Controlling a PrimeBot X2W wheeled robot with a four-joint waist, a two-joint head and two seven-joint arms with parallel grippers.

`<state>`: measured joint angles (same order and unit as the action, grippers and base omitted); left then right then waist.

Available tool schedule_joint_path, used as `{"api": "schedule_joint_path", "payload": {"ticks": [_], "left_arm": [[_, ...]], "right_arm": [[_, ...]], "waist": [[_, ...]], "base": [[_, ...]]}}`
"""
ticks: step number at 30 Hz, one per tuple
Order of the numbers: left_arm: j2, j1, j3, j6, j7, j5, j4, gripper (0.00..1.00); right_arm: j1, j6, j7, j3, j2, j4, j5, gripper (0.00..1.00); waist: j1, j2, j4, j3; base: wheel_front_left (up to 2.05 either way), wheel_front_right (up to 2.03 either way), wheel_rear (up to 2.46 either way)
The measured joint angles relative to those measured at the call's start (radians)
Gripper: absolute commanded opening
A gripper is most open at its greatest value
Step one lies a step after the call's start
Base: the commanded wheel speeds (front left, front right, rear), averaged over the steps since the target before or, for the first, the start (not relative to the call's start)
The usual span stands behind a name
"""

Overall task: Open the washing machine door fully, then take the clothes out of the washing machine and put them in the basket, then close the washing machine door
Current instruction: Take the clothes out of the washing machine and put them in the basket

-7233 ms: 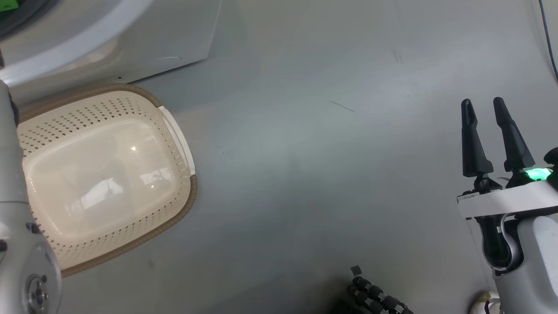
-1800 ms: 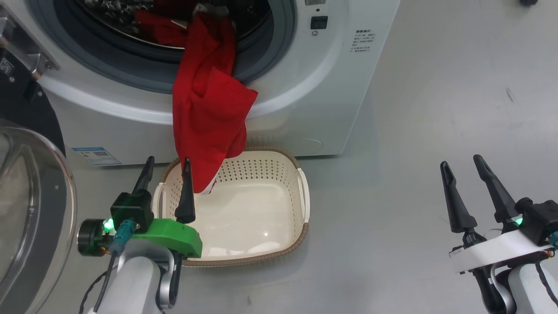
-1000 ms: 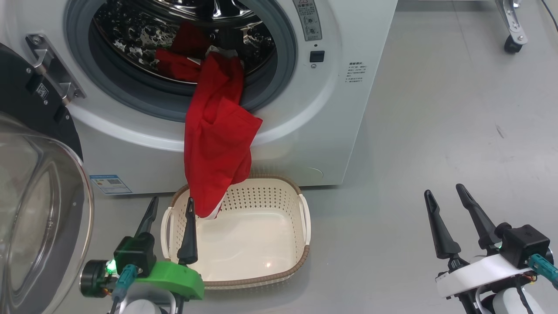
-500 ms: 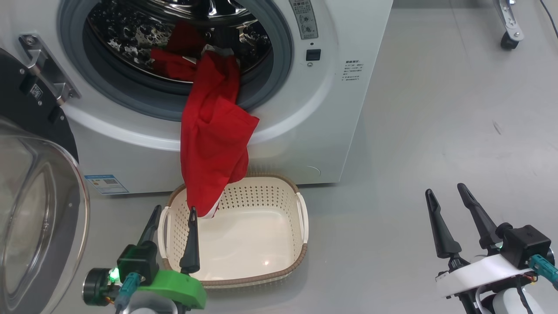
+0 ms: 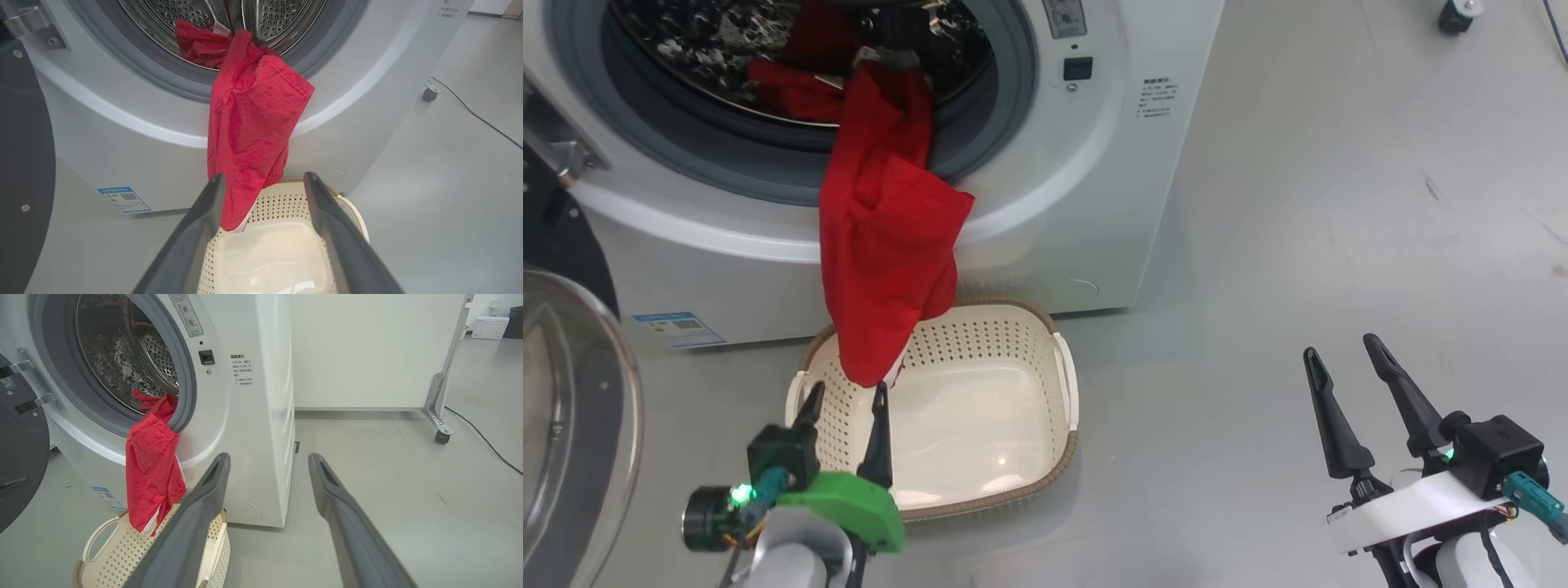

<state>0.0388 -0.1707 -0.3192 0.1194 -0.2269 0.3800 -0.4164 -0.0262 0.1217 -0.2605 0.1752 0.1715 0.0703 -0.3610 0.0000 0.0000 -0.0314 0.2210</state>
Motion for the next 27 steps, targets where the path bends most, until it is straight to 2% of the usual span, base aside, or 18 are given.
{"api": "schedule_joint_path", "payload": {"ticks": [5,16,24,27], "left_arm": [[-0.001,-0.091,0.022,0.0,0.033,0.024,-0.084,1.0],[-0.007,-0.298,0.092,0.0,0.104,0.004,-0.249,1.0],[-0.01,-0.434,0.221,0.0,0.135,-0.075,-0.36,1.0],[0.008,-0.471,0.27,0.0,0.144,-0.107,-0.397,1.0]], "right_arm": [[0.02,0.0,0.0,0.004,0.005,-0.004,-0.006,1.0],[0.067,0.0,0.0,0.008,0.021,-0.022,-0.026,1.0],[0.11,0.0,0.0,0.033,0.027,-0.032,-0.061,1.0],[0.123,0.0,0.0,0.041,0.029,-0.032,-0.072,1.0]], "waist": [[0.0,0.0,-0.03,0.038],[0.0,0.0,-0.094,0.135],[0.0,0.0,-0.135,0.207],[0.0001,0.0,-0.152,0.228]], "base": [[0.0,0.0,0.0],[0.0,0.0,0.0],[0.0,0.0,0.0],[0.0,0.0,0.0]]}}
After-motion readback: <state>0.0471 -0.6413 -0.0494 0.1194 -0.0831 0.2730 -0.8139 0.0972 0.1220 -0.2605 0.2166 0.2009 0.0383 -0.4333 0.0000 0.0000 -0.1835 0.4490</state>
